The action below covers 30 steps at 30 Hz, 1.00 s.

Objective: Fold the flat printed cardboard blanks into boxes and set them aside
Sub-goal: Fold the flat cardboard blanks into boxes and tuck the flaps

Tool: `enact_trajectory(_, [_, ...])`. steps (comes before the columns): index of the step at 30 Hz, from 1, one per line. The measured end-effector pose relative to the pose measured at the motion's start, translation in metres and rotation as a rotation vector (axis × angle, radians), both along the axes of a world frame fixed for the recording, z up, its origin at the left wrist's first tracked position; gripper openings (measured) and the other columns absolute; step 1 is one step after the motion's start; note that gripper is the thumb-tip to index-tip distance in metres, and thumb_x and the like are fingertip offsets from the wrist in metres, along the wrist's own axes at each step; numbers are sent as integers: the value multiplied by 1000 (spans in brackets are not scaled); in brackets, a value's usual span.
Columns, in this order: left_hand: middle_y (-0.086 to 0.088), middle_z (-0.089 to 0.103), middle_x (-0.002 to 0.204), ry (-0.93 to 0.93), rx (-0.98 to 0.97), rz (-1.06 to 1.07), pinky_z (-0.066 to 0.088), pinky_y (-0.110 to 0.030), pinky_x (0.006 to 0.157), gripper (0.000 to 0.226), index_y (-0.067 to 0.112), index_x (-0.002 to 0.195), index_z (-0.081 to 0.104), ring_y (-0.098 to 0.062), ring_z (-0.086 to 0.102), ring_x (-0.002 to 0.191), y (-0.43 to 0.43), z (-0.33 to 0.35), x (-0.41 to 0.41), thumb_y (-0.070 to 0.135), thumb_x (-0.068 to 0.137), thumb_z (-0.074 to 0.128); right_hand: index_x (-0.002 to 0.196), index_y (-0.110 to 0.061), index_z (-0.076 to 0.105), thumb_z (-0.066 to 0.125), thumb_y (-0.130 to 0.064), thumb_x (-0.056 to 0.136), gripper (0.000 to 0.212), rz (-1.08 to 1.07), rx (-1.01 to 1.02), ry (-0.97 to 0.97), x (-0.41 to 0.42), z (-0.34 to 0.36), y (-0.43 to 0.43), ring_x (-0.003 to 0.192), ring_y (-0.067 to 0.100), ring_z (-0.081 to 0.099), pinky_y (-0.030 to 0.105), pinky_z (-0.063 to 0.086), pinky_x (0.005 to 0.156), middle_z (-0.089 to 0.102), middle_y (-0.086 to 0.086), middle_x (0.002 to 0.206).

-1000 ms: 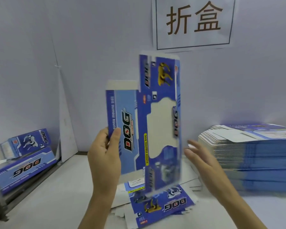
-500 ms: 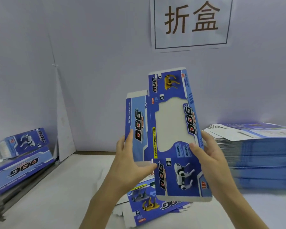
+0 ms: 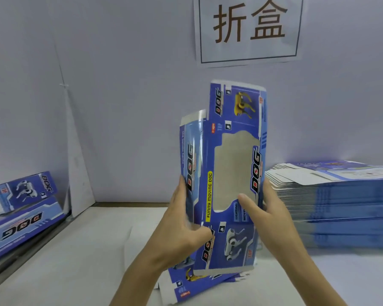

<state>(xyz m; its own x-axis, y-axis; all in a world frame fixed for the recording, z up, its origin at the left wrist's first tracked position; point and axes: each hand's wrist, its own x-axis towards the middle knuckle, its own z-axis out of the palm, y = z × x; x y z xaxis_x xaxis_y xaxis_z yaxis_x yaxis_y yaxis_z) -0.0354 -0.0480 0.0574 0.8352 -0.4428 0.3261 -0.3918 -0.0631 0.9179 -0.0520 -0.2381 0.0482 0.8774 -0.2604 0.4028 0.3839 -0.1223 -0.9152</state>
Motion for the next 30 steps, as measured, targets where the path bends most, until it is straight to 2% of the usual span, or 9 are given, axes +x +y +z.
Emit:
enact_trajectory(3, [12,62,116,66,-82,-43,60,-29,71,77,54,127,31,-12,66,105,-5,2,-2,40,66,76,125,-40,48,62,-47,76,52,59,-69,-6,-3,0,12,94,2,70,27,60,64,69,-18,107])
enact_trajectory(5, [10,71,99,97,-194,81,58,-24,61,66,40,120,45,-17,73,87,-9,3,-2,56,66,79,129,-49,44,60,-57,72,60,53,-198,3,-4,-4,20,107,-2,63,22,58,78,62,-19,125])
enact_trajectory(8, [9,74,89,103,-248,214,56,-25,53,40,35,106,55,-20,74,75,-5,4,3,53,72,63,136,-47,41,55,-69,66,75,-34,-334,41,-4,-3,20,136,0,39,32,46,103,35,-12,153])
enact_trajectory(9, [6,75,88,154,-265,206,56,-26,52,37,32,104,57,-22,74,75,0,5,5,51,72,63,128,-45,45,59,-67,64,69,-23,-241,32,-3,0,15,130,-1,46,35,52,97,39,-5,152])
enact_trajectory(11, [-2,75,88,263,-298,167,58,-31,53,45,22,107,57,-27,74,76,9,3,10,47,70,65,118,-38,43,73,-49,62,65,53,5,14,-2,5,1,98,-1,68,23,59,68,62,2,128])
enact_trajectory(14, [-11,75,94,345,-314,106,58,-32,55,57,14,113,58,-30,73,78,12,0,12,42,64,69,121,-25,53,81,-37,52,76,100,164,92,-3,8,-21,79,16,75,24,57,54,77,-1,95])
enact_trajectory(16, [-14,74,97,384,-333,52,58,-32,56,54,13,113,60,-32,73,79,10,-1,13,37,65,71,106,-19,69,83,-31,48,60,98,222,114,-4,8,-28,73,23,75,26,56,50,77,3,88])
enact_trajectory(19, [-16,73,101,385,-341,29,59,-34,60,50,12,112,63,-33,72,84,9,-3,15,31,67,72,89,-23,76,83,-25,51,39,101,263,118,-2,6,-29,71,24,75,27,56,48,77,7,86])
enact_trajectory(30, [-11,75,85,323,-341,107,56,-28,50,41,14,98,64,-29,73,71,12,-3,17,31,61,73,105,-20,70,77,-22,63,43,251,255,134,-5,10,-24,79,28,75,33,58,54,76,11,95])
